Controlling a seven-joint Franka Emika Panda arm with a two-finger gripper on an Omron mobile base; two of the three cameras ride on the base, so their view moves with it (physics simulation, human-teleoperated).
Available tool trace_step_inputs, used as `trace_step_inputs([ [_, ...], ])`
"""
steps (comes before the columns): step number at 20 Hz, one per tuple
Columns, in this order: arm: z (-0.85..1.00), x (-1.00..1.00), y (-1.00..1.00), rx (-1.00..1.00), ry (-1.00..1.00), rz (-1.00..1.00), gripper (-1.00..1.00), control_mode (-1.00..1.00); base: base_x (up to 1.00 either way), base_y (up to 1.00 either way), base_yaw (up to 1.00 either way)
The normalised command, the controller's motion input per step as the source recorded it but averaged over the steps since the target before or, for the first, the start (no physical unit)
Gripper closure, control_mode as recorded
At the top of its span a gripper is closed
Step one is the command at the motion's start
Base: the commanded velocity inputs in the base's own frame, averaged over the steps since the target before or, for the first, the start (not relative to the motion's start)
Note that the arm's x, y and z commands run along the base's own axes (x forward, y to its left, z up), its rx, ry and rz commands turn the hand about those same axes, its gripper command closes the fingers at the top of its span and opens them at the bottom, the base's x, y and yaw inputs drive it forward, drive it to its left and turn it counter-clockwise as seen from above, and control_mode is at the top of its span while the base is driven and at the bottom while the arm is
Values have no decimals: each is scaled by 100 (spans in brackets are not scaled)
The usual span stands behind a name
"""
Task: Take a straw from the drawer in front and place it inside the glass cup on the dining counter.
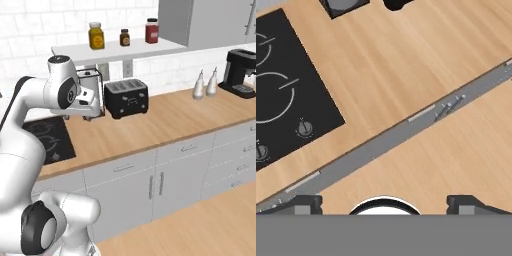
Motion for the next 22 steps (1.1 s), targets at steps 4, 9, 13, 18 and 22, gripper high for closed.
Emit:
trace_step_inputs([
  [4, 0, 0, 0, 0, 0, 0, -100, 100, 2, 68, -46],
  [9, 0, 0, 0, 0, 0, 0, -100, 100, 21, 39, -36],
  [13, 0, 0, 0, 0, 0, 0, -100, 100, 29, 38, -32],
  [18, 0, 0, 0, 0, 0, 0, -100, 100, 1, 45, -21],
  [22, -47, -15, -6, 3, 3, -3, -100, -100, 0, 6, -5],
])
